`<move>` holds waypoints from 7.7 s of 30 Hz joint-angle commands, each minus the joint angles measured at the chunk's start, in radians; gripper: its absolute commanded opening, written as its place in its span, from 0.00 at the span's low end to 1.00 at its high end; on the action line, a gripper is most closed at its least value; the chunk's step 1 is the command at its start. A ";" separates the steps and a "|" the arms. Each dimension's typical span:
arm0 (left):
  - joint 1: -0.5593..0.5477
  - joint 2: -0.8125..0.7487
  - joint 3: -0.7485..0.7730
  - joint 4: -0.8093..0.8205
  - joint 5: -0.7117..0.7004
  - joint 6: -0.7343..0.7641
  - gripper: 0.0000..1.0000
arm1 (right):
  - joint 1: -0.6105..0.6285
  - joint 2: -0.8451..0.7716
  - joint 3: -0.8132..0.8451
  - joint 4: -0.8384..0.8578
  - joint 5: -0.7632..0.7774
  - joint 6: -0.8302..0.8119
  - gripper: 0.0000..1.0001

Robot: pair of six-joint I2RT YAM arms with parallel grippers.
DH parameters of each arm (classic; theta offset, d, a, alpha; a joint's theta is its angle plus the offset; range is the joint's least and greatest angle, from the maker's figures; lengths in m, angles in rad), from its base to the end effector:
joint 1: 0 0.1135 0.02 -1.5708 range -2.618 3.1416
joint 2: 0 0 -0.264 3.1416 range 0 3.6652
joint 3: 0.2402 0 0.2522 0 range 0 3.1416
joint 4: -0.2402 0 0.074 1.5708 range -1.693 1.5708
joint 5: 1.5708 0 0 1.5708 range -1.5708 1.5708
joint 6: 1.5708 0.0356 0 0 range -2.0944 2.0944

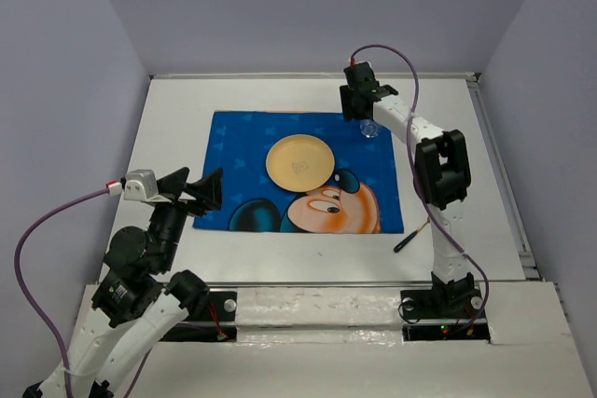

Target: Set the dinner table for one person

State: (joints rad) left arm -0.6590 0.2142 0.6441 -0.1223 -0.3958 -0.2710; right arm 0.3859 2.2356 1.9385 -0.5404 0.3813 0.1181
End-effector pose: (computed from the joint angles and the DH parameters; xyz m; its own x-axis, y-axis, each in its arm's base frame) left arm 0.0570 -0.0268 0.3586 0.1572 -0.4341 -0.8870 0.3285 0.8700 -0.3676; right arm 0.4741 0.1783 0.2274 -0.6975 -0.1653 -0.6972 -0.0367 0.9800 -0.1957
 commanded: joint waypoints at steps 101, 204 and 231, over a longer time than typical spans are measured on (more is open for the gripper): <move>0.001 -0.001 0.022 0.064 0.061 0.023 0.99 | 0.232 -0.340 -0.516 -0.072 0.056 0.417 0.00; -0.700 2.088 1.065 0.142 0.187 0.128 0.33 | 0.194 -1.699 -0.892 0.048 -0.035 0.270 0.46; -0.344 1.308 0.436 0.455 0.126 0.032 0.00 | 0.194 -1.713 -0.915 0.088 0.028 0.295 0.44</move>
State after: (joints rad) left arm -1.0756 1.6825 1.2201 0.2890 -0.2131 -0.1997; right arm 0.5831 0.5297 1.0443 -0.5129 0.3965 0.4038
